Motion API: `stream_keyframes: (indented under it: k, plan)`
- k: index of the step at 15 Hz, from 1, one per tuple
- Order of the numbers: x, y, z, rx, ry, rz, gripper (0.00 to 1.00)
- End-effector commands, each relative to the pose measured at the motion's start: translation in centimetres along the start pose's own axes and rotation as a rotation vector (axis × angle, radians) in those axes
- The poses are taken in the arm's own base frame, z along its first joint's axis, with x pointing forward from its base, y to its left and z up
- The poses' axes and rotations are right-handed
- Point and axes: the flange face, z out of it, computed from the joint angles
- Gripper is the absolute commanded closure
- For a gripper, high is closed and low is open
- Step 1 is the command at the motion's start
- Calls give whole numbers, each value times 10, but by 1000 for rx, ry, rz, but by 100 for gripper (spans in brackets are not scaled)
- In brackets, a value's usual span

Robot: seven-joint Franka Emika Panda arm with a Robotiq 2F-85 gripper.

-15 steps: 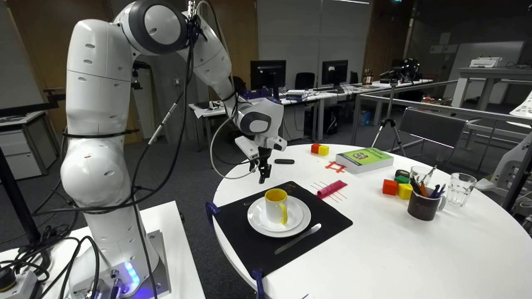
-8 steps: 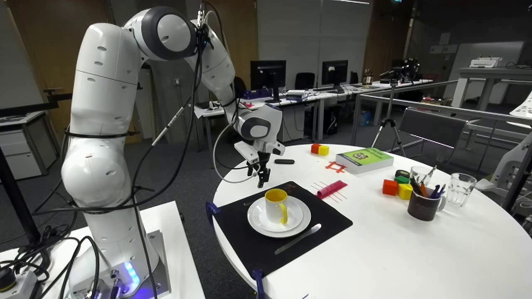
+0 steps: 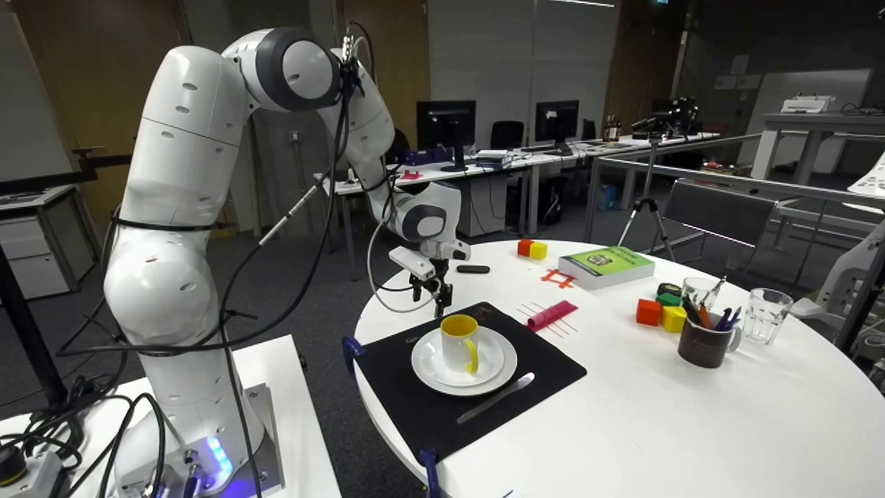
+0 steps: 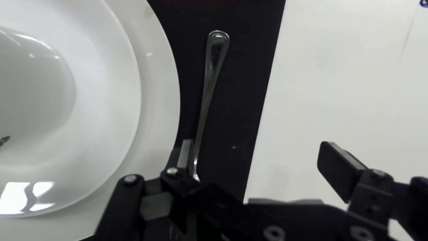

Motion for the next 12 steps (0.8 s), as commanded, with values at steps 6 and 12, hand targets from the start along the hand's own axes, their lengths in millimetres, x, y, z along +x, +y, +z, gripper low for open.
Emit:
stream_keyframes:
  k: [6, 12]
  plan:
    - [10, -2, 5, -51, 65, -72, 0]
    - [11, 2, 18, -28, 80, -47, 0]
